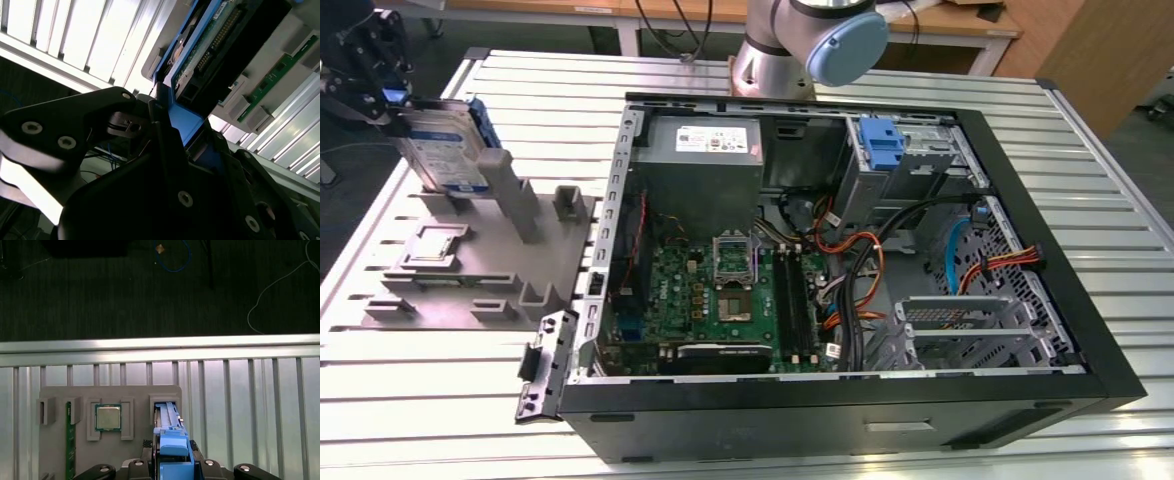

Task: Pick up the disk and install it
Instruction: 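Pick up the disk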

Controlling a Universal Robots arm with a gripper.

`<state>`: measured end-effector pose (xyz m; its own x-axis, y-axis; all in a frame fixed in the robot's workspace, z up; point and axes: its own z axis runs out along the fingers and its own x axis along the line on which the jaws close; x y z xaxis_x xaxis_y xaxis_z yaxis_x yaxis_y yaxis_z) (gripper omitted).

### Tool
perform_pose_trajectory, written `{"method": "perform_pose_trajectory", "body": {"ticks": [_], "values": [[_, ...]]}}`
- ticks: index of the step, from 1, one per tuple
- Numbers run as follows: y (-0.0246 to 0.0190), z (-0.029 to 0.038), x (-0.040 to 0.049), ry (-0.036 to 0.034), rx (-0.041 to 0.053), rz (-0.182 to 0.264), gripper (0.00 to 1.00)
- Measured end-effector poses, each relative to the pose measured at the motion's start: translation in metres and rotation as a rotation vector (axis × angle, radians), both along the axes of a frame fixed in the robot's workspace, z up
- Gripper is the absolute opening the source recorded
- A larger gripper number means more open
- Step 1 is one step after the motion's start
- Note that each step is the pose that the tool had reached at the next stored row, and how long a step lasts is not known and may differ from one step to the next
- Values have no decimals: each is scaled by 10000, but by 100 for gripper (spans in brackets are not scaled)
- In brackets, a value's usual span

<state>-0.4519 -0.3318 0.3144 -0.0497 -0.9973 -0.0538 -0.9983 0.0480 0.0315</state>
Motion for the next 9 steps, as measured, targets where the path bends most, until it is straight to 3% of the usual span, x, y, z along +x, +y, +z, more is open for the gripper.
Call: {"method": "perform_pose_trajectory", "body": {"ticks": [9], "values": [[0, 48, 0, -1, -8, -1, 37]]}}
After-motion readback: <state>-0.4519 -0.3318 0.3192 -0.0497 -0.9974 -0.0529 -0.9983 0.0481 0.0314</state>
